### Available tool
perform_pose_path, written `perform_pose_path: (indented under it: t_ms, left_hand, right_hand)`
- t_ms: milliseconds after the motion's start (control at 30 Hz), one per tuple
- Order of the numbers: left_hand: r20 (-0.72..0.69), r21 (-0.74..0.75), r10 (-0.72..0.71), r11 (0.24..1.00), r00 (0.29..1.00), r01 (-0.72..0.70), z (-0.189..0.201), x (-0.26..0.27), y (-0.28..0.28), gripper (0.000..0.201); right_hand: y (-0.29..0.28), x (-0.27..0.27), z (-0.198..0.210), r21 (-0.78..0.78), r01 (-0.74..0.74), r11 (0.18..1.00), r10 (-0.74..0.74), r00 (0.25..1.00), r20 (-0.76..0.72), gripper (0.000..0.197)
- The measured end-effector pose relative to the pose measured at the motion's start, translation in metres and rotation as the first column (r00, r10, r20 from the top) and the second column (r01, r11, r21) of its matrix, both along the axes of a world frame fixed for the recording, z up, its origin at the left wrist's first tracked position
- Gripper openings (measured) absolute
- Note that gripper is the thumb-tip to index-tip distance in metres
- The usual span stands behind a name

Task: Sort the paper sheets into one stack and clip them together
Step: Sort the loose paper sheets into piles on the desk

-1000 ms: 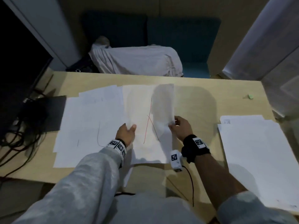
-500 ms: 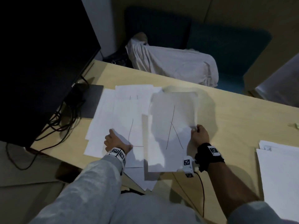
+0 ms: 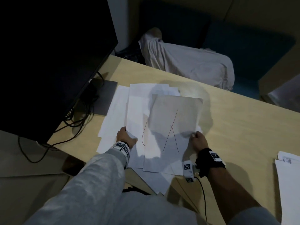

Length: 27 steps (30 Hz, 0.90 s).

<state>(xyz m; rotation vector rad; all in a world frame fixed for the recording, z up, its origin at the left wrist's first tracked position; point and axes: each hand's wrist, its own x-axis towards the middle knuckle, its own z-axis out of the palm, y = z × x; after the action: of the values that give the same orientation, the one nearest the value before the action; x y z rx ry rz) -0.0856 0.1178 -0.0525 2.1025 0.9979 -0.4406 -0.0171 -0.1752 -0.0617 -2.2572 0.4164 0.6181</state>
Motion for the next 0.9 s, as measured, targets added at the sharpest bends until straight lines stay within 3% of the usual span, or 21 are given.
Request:
perform_pose_path:
  t_ms: [133,233,333,433,600,667,700,733,800,867,900]
  left_hand:
    - [0.296,-0.090,0.155,0.987,0.943,-0.134,-0.003,-0.006,-0.003,0.071]
    - [0.346,-0.115,0.248,0.968,0.905,-0.222,0.002,-0.009,-0.006,0.074]
    - [0.303,-0.177,0.270,0.958,0.914,-0.225,0.006,-0.009,-0.007,0.051]
    - [0.261,-0.332,0.211,0.936,0.942,-0.118,0.006,-0.007,-0.009,0.039]
    - [0.147,-0.571,0.125,0.821,0.981,-0.019,0.011,0.007,-0.024,0.031]
    - [0.123,-0.645,0.204,0.761,0.971,-0.078,0.016,0.013,-0.033,0.025]
    - [0.116,-0.664,0.234,0.741,0.965,-0.100,0.017,0.016,-0.037,0.022]
    - [0.130,-0.661,0.242,0.744,0.962,-0.097,0.019,0.019,-0.039,0.020]
    - [0.215,-0.550,0.166,0.835,0.963,-0.021,0.019,0.023,-0.038,0.022]
    - [0.284,-0.199,0.022,0.979,0.959,0.036,0.009,0.027,-0.025,0.030]
    - [0.235,-0.015,-0.039,0.999,0.971,0.043,0.001,0.026,-0.017,0.046]
  right_hand:
    - [0.008,0.003,0.002,0.022,0.013,1.000,-0.013,1.000,-0.016,0.030]
    - [0.013,0.002,0.004,0.068,0.045,0.997,-0.045,0.999,-0.004,0.029]
    - [0.018,0.002,0.002,0.157,0.117,0.981,-0.118,0.993,-0.001,0.025]
    - [0.020,0.000,-0.001,0.227,0.154,0.962,-0.157,0.988,-0.005,0.025]
    - [0.024,-0.002,0.005,0.309,0.176,0.935,-0.189,0.982,0.013,0.031]
    - [0.024,-0.002,0.007,0.320,0.175,0.931,-0.190,0.982,0.016,0.026]
    - [0.023,-0.003,0.010,0.322,0.184,0.929,-0.196,0.981,0.003,0.034]
    - [0.021,-0.004,0.012,0.314,0.199,0.928,-0.209,0.978,-0.001,0.046]
    - [0.014,-0.006,0.014,0.293,0.191,0.937,-0.213,0.976,0.045,0.058]
    - [0.008,-0.007,0.014,0.292,0.139,0.946,-0.183,0.975,0.129,0.060]
    - [0.005,-0.007,0.016,0.281,0.124,0.952,-0.172,0.974,0.151,0.058]
